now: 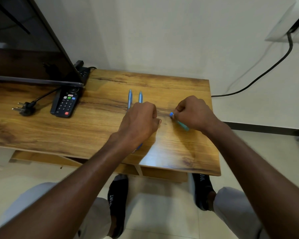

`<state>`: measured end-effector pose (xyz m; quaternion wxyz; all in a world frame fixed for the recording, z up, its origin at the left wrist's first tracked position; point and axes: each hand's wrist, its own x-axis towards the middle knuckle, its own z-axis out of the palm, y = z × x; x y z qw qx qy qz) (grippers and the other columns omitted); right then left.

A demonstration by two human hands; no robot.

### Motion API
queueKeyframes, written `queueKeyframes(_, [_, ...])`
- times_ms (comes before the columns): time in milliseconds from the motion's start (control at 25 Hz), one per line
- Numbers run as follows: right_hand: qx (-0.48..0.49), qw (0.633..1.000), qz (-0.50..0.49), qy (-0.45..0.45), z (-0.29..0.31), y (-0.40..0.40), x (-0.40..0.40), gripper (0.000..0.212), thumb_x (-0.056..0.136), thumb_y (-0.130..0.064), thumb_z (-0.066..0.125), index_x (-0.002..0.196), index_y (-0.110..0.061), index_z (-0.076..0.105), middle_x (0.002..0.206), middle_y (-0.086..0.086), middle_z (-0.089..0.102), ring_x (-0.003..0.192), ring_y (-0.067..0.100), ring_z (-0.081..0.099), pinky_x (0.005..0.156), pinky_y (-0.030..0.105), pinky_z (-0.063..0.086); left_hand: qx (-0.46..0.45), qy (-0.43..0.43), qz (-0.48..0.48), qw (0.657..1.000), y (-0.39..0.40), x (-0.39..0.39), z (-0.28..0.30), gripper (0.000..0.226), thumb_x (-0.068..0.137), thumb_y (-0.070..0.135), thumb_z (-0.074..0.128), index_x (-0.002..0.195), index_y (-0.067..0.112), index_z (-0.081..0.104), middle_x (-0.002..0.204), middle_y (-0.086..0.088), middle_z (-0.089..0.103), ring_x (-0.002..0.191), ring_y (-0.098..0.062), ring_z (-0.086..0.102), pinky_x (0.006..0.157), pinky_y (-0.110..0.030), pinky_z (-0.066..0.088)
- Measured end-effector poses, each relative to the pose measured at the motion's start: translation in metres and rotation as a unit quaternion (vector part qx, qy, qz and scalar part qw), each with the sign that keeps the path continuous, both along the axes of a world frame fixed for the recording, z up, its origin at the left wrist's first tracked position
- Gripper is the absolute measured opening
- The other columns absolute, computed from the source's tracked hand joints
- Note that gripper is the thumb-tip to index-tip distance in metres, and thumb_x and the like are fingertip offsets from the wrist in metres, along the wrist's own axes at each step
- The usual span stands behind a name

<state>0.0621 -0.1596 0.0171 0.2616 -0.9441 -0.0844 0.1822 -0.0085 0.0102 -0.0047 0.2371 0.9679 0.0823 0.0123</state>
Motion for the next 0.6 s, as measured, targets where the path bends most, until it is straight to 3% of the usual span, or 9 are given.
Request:
queueKeyframes(120, [0.093,0.994,-0.05,0.038,0.004,0.001,0.0,0.009,0.098,-0.021,0.07,0.095,-0.016,0.078,0.101,0.004,0.076,0.098,0.023,0.072,0.081,0.041,0.062,-0.02,-0.05,0.018,0.998,0.012,0.003,0.009,0.013,0.096,0.034,0.075,0.095,0.021,0.078,0.075,0.008,0.068,0.064,-0.004,0.057,0.054,-0.02,0.039])
queueKeyframes(240, [0.214,0.965,-0.078,0.131,0.013,0.006,-0.003,0.008,0.103,-0.021,0.065,0.106,-0.016,0.071,0.095,0.008,0.081,0.085,0.019,0.077,0.067,0.032,0.056,-0.056,-0.084,0.034,0.994,0.021,0.007,0.022,0.022,0.094,0.042,0.075,0.094,0.021,0.08,0.076,0.004,0.072,0.068,-0.011,0.064,0.061,-0.028,0.046])
queueKeyframes(400, [0.308,0.937,-0.033,0.162,0.021,0.013,-0.009,0.011,0.102,-0.018,0.069,0.111,-0.015,0.073,0.093,0.007,0.082,0.083,0.018,0.079,0.064,0.029,0.056,-0.263,-0.062,0.069,0.96,0.022,0.01,0.029,0.022,0.091,0.037,0.079,0.094,0.016,0.082,0.079,-0.001,0.077,0.077,-0.016,0.074,0.071,-0.036,0.061])
queueKeyframes(480, [0.341,0.926,-0.034,0.157,0.023,0.014,-0.011,0.011,0.098,-0.011,0.072,0.108,-0.013,0.076,0.091,0.008,0.081,0.082,0.02,0.079,0.064,0.03,0.055,-0.35,-0.034,0.075,0.933,0.02,0.01,0.029,0.019,0.089,0.031,0.083,0.092,0.012,0.08,0.08,-0.005,0.079,0.075,-0.014,0.075,0.066,-0.03,0.059])
queueKeyframes(600, [0.335,0.931,-0.031,0.141,0.023,0.015,-0.013,0.014,0.093,-0.007,0.078,0.106,-0.013,0.078,0.092,0.01,0.082,0.082,0.021,0.079,0.064,0.03,0.055,-0.403,-0.034,0.093,0.91,0.017,0.009,0.03,0.018,0.089,0.024,0.084,0.093,0.007,0.078,0.083,-0.012,0.079,0.073,-0.02,0.077,0.056,-0.019,0.052])
